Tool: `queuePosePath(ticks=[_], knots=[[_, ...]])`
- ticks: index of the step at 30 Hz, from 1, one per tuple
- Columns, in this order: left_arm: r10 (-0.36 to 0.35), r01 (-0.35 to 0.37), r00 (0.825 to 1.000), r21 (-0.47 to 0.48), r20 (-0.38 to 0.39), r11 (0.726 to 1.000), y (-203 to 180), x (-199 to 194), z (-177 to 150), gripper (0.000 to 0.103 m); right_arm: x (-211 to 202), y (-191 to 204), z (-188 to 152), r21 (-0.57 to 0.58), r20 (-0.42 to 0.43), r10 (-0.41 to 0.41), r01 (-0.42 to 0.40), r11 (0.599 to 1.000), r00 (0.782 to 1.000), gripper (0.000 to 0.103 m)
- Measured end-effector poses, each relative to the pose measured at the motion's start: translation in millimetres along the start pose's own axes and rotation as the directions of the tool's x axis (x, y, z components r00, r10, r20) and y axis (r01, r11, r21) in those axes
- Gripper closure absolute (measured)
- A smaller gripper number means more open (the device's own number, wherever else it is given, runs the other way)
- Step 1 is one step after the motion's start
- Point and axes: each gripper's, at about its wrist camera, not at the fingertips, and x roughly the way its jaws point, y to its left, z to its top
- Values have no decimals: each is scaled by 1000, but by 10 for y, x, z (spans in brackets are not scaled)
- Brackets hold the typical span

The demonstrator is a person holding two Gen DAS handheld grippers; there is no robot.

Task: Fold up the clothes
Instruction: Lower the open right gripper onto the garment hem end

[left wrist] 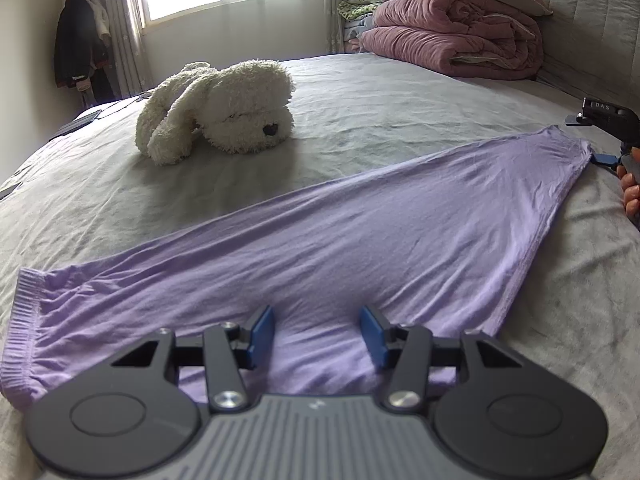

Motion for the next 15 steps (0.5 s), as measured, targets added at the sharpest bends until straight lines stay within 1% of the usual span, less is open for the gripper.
queuePosePath(ticks=[2,7,10,12,15], knots=[[3,-3,1000,6,6,1000,-7,-1,-9,53,29,-46,49,17,12,-7,7,1000,1000,15],[0,-1,1000,4,14,1000,0,-8,-23,53,141,-86,139,-5,17,-55,56,998,998,16],[3,-3,1000,5,20,1000,-8,-11,-31,53,197,-47,146,-39,1,-78,78,996,997,15],[6,-6,1000,7,24,1000,-14,-10,-34,52,176,-48,131,-45,-3,-70,70,997,998,15],[8,-8,999,7,31,1000,-20,-9,-44,52,147,-135,155,-1,-10,-33,33,999,999,15]])
